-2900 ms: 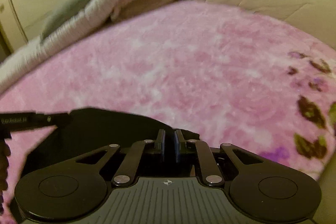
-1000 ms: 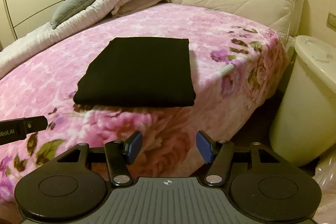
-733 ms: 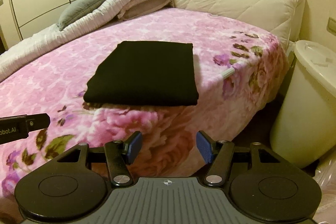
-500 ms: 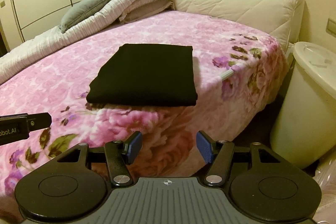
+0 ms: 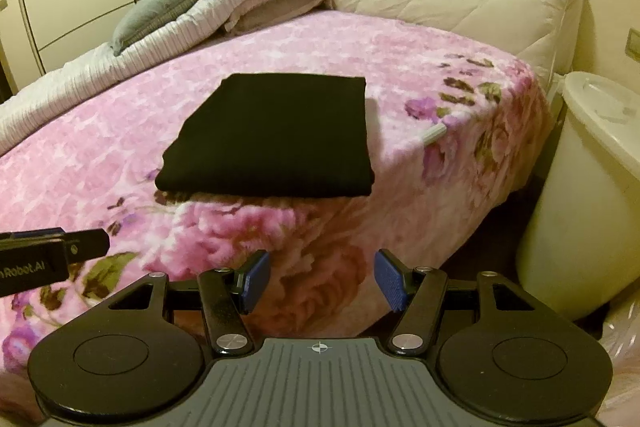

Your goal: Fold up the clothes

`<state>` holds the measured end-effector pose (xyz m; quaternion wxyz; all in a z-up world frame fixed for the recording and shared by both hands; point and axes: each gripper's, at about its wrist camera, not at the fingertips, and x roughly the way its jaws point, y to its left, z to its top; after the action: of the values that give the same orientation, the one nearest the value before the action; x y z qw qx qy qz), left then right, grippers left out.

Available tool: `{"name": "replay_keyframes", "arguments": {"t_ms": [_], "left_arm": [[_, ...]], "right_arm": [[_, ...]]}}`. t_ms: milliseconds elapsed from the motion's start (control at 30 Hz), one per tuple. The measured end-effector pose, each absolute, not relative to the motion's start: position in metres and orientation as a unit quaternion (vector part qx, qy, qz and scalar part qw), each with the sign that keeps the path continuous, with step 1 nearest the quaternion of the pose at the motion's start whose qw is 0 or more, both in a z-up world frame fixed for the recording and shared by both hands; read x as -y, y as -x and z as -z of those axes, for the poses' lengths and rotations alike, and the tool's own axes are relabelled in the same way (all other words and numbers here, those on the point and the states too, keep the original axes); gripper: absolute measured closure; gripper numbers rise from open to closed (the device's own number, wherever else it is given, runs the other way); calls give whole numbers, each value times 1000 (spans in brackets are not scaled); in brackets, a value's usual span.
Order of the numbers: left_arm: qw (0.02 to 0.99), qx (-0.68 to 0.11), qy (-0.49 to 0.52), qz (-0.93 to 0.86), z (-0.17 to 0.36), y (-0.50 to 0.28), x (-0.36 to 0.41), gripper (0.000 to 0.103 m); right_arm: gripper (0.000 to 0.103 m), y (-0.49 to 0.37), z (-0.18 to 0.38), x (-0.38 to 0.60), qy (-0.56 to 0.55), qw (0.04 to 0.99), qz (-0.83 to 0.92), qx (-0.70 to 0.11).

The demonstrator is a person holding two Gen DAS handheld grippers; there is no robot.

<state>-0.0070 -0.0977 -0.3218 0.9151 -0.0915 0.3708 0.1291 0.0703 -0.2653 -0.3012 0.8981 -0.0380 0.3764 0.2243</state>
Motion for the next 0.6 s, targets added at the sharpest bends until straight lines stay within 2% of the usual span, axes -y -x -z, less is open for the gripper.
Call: {"name": "replay_keyframes", "arguments": {"t_ms": [167,300,467,600], "left_arm": [[909,-383,107,-125,334,-3,91,57],[904,-381,167,-103,343,-10,73,57],[883,-366,284,-69,353,-20,33,55],[880,-354,310,-61,353,-40,5,52]], "right_arm": [[42,-81,312,261,39,893,-225,-387],[42,-93,324,260,27,884,-233,-404],[42,-128,349,287,-64,849,-257,-458],[42,-165,351,316,-140,834,-269,-461]]}}
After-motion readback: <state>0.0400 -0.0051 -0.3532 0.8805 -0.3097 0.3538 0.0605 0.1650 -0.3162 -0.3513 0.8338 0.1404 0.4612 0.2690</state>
